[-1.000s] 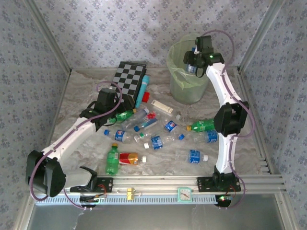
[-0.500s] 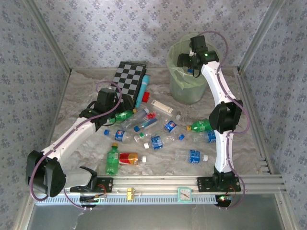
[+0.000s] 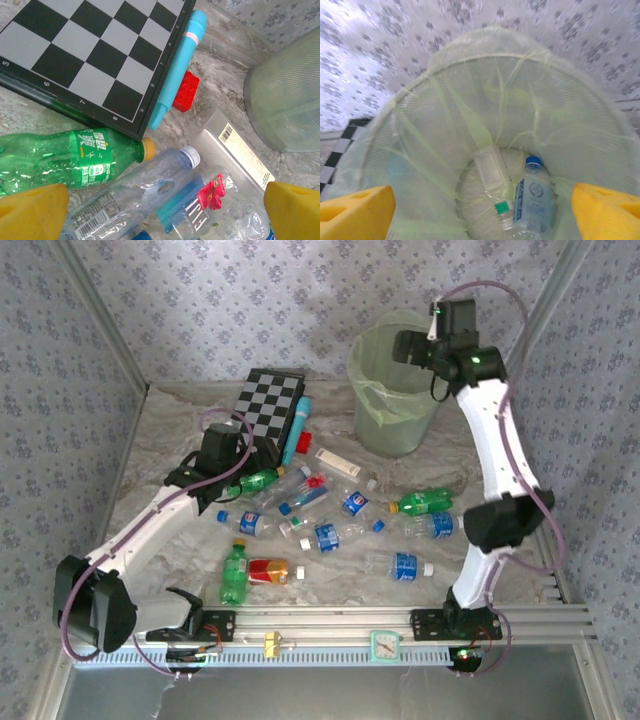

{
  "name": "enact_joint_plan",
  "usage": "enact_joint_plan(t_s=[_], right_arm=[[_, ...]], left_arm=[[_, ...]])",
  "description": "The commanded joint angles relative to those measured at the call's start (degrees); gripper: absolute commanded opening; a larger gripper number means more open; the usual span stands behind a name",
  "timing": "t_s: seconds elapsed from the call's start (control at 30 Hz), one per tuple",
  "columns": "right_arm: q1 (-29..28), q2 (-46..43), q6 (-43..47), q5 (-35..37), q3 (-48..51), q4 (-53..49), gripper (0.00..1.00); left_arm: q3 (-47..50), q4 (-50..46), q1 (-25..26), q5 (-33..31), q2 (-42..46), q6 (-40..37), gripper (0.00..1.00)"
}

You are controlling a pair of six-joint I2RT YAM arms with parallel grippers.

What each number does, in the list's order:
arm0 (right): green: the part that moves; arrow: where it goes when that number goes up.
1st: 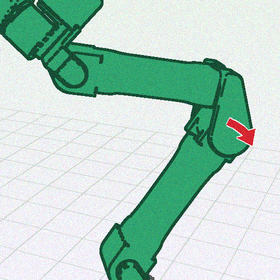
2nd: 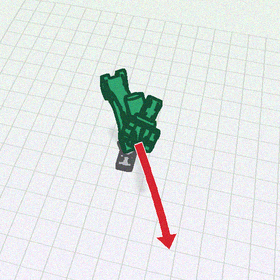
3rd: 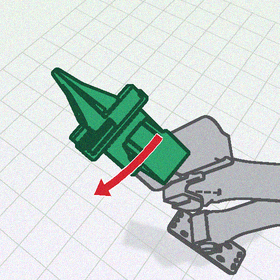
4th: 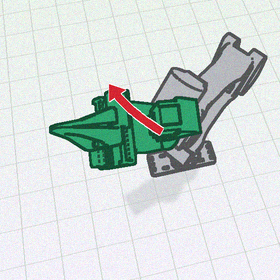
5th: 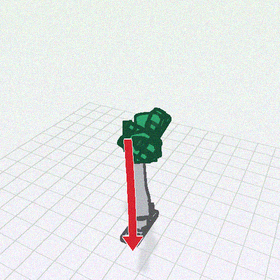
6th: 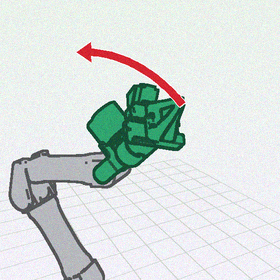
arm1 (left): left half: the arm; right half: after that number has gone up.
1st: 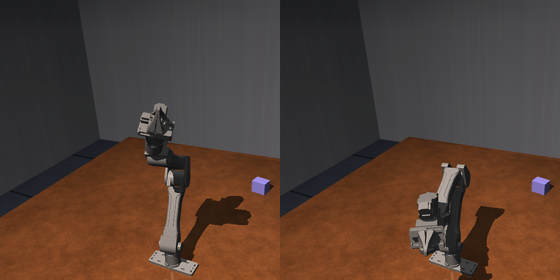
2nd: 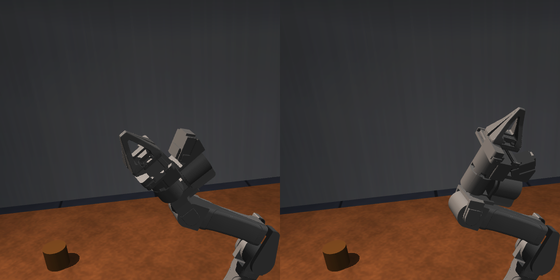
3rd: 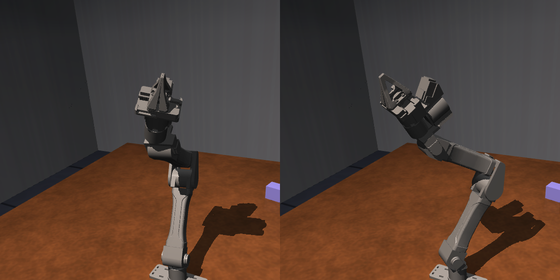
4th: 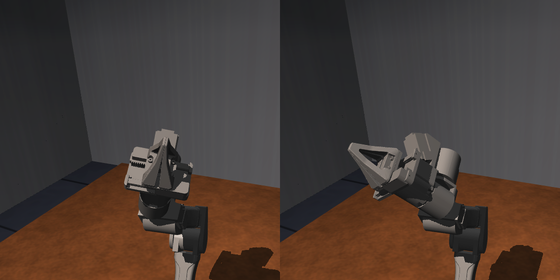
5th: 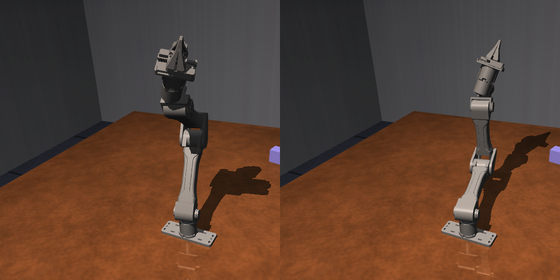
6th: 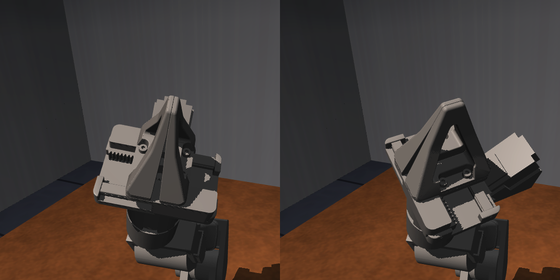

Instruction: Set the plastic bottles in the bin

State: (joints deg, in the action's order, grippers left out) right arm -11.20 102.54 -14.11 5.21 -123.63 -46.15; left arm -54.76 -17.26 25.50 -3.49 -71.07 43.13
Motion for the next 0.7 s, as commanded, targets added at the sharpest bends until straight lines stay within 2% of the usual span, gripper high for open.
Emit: enact_joint_plan(t_s=[0.0, 0.23, 0.4, 0.5, 0.67], right_arm=[[0.89, -8.27, -1.22, 1.24, 8.41, 3.08, 0.92], [3.20, -26.34, -9.05, 4.52, 32.35, 5.72, 0.93], [4.70, -40.03, -19.51, 9.59, 52.36, 11.20, 0.93], [5.68, -45.87, -27.27, 11.48, 62.25, 11.21, 0.93], [6.28, -49.27, -36.11, 8.68, 73.51, 13.63, 0.92]], left_arm=[[0.52, 2.98, -0.27, 0.49, 1.81, -0.95, 0.99], [0.52, 6.94, 0.08, 2.15, 0.09, -1.71, 0.99], [-1.23, 8.23, 0.39, 3.23, -3.05, -1.57, 0.99], [-2.34, 8.56, 0.77, 3.79, -4.75, -1.56, 0.99], [-3.05, 8.58, 1.47, 4.18, -6.77, -1.22, 0.99]])
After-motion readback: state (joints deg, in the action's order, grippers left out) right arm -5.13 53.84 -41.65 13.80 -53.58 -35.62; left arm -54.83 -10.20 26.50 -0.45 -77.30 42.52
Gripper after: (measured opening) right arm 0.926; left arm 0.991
